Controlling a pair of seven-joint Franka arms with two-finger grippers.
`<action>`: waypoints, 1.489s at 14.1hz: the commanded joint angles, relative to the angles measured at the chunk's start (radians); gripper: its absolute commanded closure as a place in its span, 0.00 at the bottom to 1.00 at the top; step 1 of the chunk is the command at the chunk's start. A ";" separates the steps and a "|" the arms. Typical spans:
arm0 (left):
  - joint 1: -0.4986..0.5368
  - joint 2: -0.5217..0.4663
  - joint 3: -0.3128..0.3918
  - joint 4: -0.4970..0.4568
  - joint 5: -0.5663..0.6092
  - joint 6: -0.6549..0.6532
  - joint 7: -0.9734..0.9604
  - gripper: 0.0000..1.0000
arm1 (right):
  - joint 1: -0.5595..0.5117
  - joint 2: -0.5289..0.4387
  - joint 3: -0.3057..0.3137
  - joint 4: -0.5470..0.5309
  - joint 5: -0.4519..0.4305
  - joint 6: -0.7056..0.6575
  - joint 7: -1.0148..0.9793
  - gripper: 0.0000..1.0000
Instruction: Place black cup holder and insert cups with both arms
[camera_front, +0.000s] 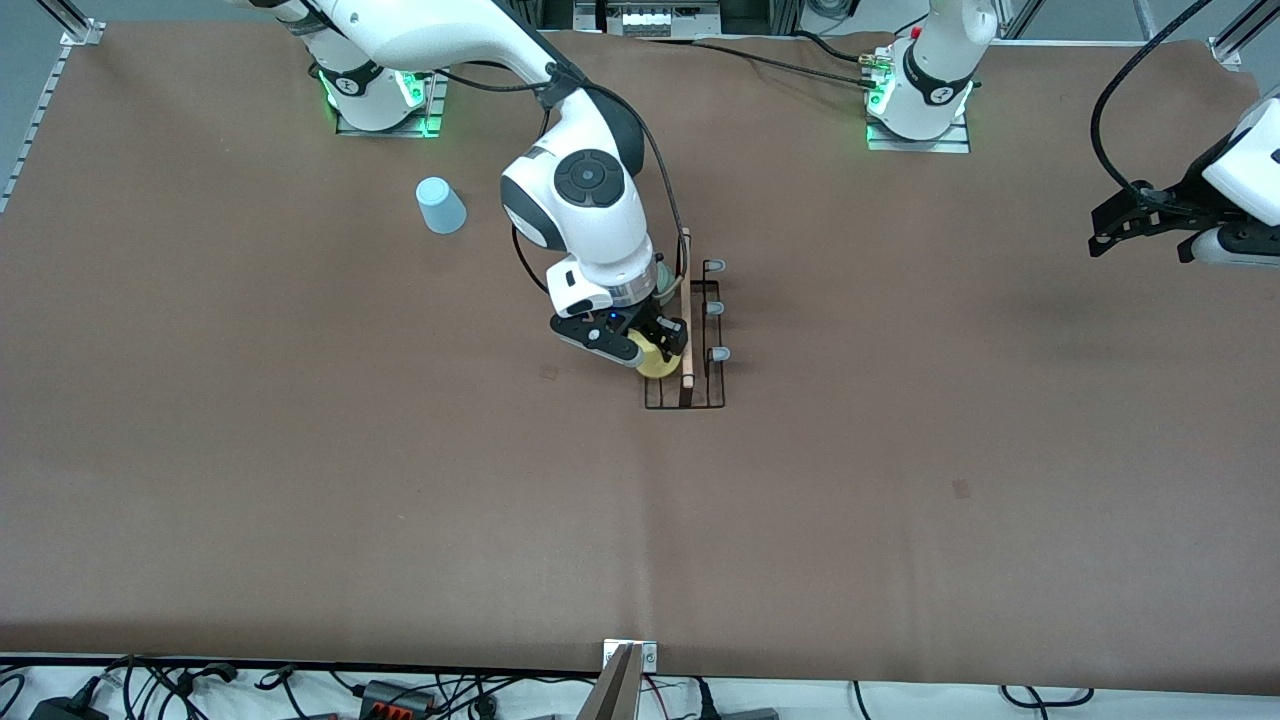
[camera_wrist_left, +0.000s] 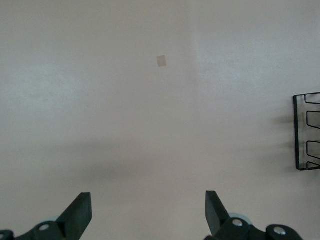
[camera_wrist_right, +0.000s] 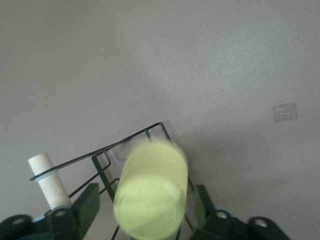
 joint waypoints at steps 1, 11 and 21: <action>0.009 0.011 0.001 0.026 -0.019 -0.017 0.011 0.00 | -0.021 -0.049 -0.011 0.019 -0.009 -0.030 -0.035 0.00; 0.002 0.026 0.001 0.028 -0.019 0.006 0.008 0.00 | -0.507 -0.485 0.000 -0.167 0.085 -0.472 -0.730 0.00; -0.001 0.041 0.001 0.045 -0.019 0.004 0.008 0.00 | -0.782 -0.614 -0.028 -0.130 0.116 -0.699 -1.075 0.00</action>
